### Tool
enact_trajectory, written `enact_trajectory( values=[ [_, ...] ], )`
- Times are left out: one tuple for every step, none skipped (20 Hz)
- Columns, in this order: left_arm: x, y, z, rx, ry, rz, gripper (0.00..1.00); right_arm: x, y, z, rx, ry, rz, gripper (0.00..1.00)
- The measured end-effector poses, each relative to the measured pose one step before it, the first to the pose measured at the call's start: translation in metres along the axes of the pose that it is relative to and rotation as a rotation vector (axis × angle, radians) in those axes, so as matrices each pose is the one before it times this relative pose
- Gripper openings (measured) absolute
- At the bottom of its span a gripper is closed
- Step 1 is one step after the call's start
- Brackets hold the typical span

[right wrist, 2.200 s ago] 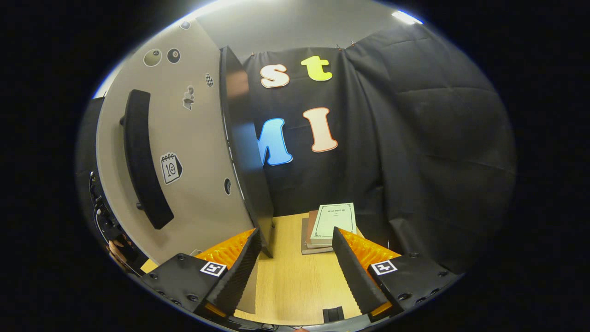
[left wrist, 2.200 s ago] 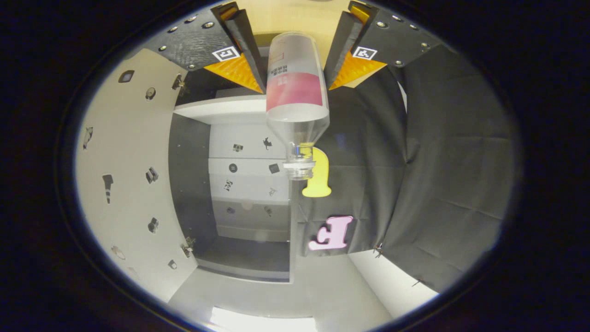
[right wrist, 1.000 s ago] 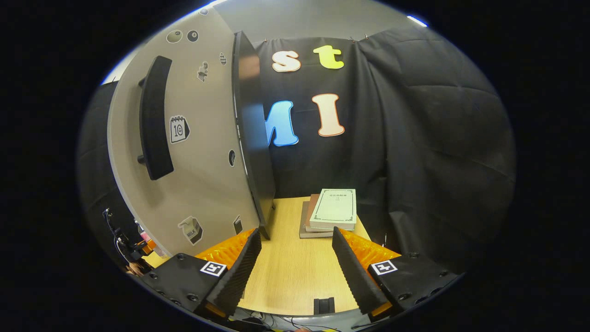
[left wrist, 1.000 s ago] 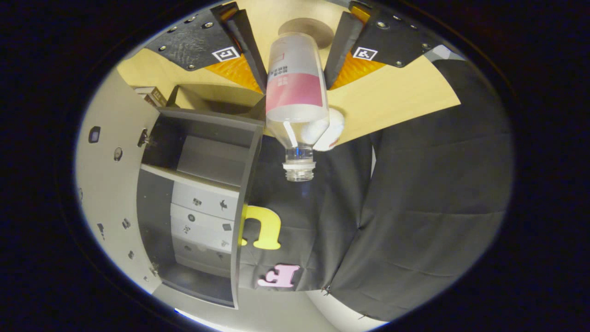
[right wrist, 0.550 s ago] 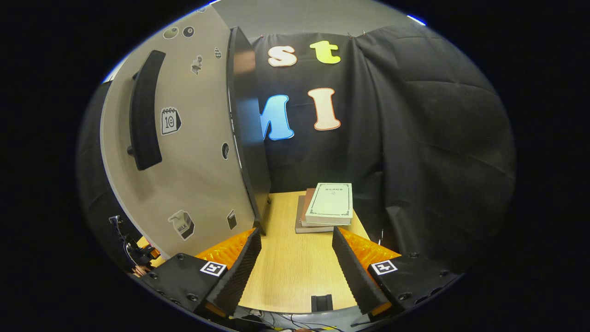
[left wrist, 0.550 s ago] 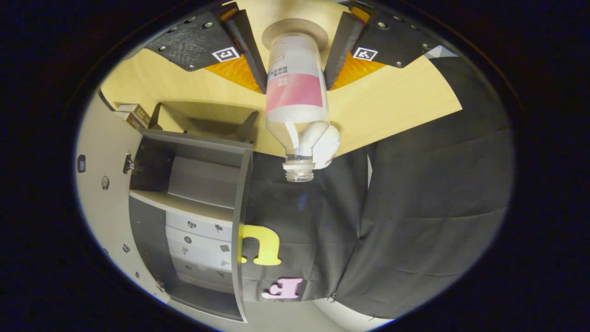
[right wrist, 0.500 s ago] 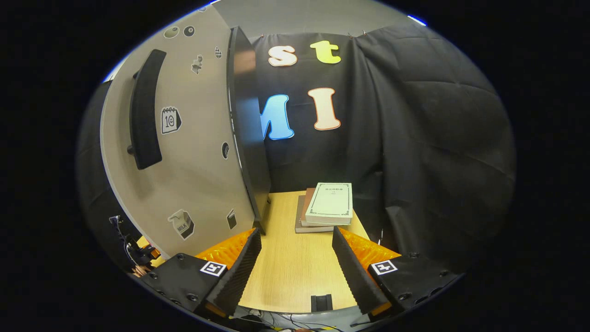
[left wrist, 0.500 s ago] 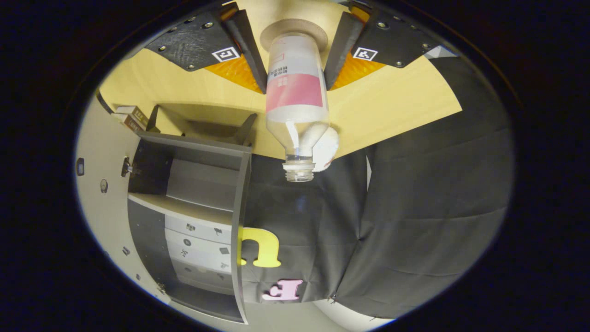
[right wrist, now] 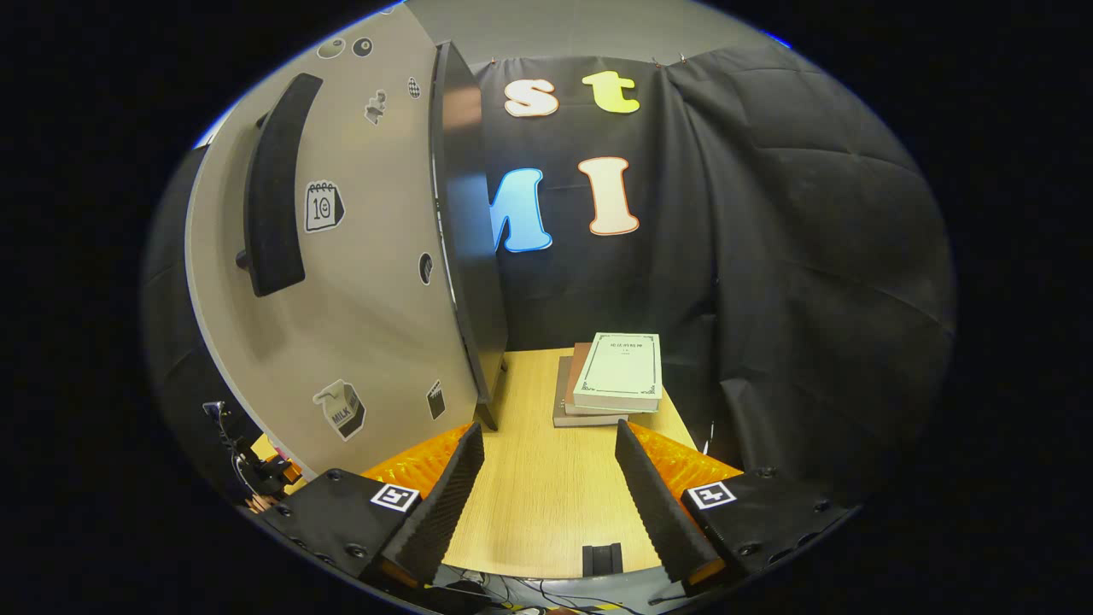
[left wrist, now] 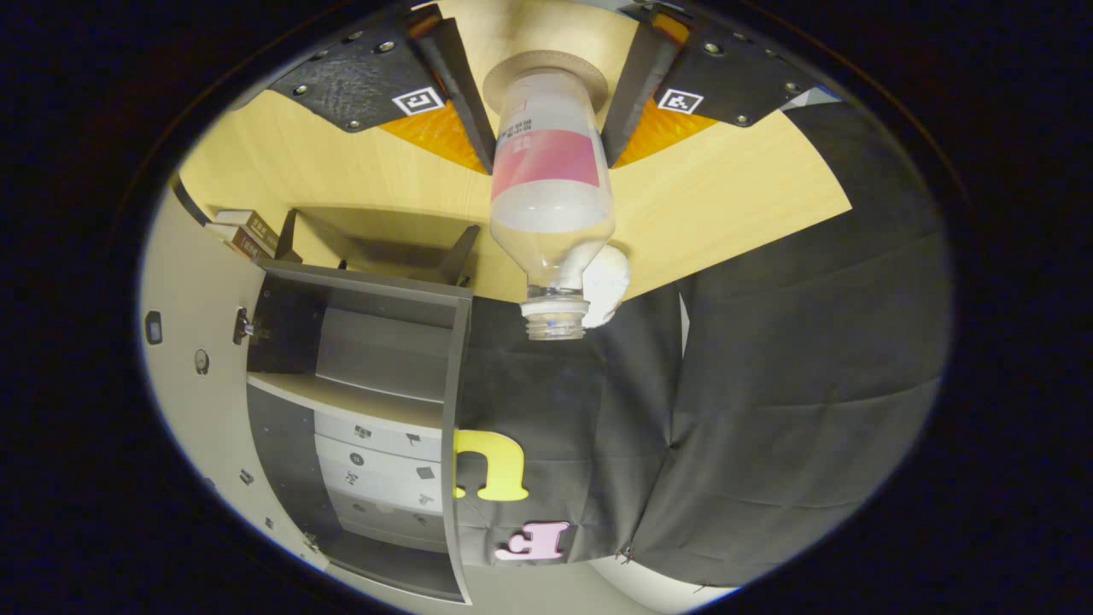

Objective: Open the cabinet door with the right hand, grasp the bottle in the cabinet with the left hand and place it on the coaster, then close the cabinet door with the right hand.

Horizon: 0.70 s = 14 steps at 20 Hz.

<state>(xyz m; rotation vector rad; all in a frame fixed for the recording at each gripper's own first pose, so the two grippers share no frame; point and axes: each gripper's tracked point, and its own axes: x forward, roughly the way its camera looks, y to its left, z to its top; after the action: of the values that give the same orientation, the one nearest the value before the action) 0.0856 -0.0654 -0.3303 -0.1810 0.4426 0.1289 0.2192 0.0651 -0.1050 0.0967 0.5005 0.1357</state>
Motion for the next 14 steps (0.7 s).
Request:
enact_trajectory(
  values=[
    [-0.0013,0.00151,0.00166,0.00273,-0.00372,0.00884,0.72,0.00066,0.00066,0.00001,-0.00092,-0.00206,0.00218,0.98],
    [-0.00183,-0.00198,0.00251,-0.00145,-0.00341,-0.00097,0.75,0.00004,-0.00015,0.00125,0.00101,-0.00192,0.00239,0.98],
    [-0.00043,-0.00426,0.00313,-0.00617,-0.00084,-0.01685,0.79,0.00042,0.00082,-0.0001,0.00183,-0.00051,0.00306,0.98],
    [-0.0029,-0.00589,0.00476,-0.003,-0.0113,-0.01568,0.8,-0.0004,-0.00043,0.00085,0.00203,-0.00194,0.00247,0.98],
    [-0.00161,-0.00101,0.00574,0.01115,-0.00712,-0.00048,0.81,-0.0004,-0.00016,0.00154,0.00213,-0.00344,0.00297,0.98],
    [-0.00121,0.0009,0.00375,0.01806,-0.00917,0.00433,0.82,-0.00062,0.00015,0.00145,0.00201,-0.00427,0.00353,0.98],
    [-0.00206,-0.00158,0.00666,0.01505,-0.00966,0.00573,0.82,0.00004,0.00021,0.00075,0.00275,-0.00418,0.00437,0.98],
    [-0.00289,-0.00097,0.00749,0.00893,-0.01307,0.00227,0.81,-0.00065,0.00027,0.00199,0.00318,-0.00347,0.00564,0.98],
    [-0.0035,-0.00107,0.00949,0.0032,-0.01075,-0.00225,0.8,-0.00005,0.00089,0.00144,0.00306,-0.00224,0.00674,0.98],
    [-0.00346,0.00035,0.0093,0.00161,-0.01021,0.00103,0.8,-0.00075,0.00109,0.00277,0.0024,-0.00555,0.0093,0.98],
    [-0.00404,0.0014,0.01127,-0.00304,-0.01135,-0.00176,0.81,-0.0005,0.00153,0.00365,0.00169,-0.00882,0.01095,0.98],
    [-0.00782,0.00028,0.01388,-0.00423,-0.01758,0.00207,0.81,-0.00057,0.00179,0.00494,0.00222,-0.01135,0.01168,0.98],
    [-0.00489,0.00205,0.01657,-0.00425,-0.02231,0.00254,0.8,0.00036,0.00214,0.00467,0.00407,-0.01144,0.01343,0.98],
    [-0.00796,0.00274,0.01797,-0.00106,-0.02216,0.00536,0.81,-0.00021,0.0019,0.00563,0.00596,-0.01087,0.01459,0.98]
  ],
)
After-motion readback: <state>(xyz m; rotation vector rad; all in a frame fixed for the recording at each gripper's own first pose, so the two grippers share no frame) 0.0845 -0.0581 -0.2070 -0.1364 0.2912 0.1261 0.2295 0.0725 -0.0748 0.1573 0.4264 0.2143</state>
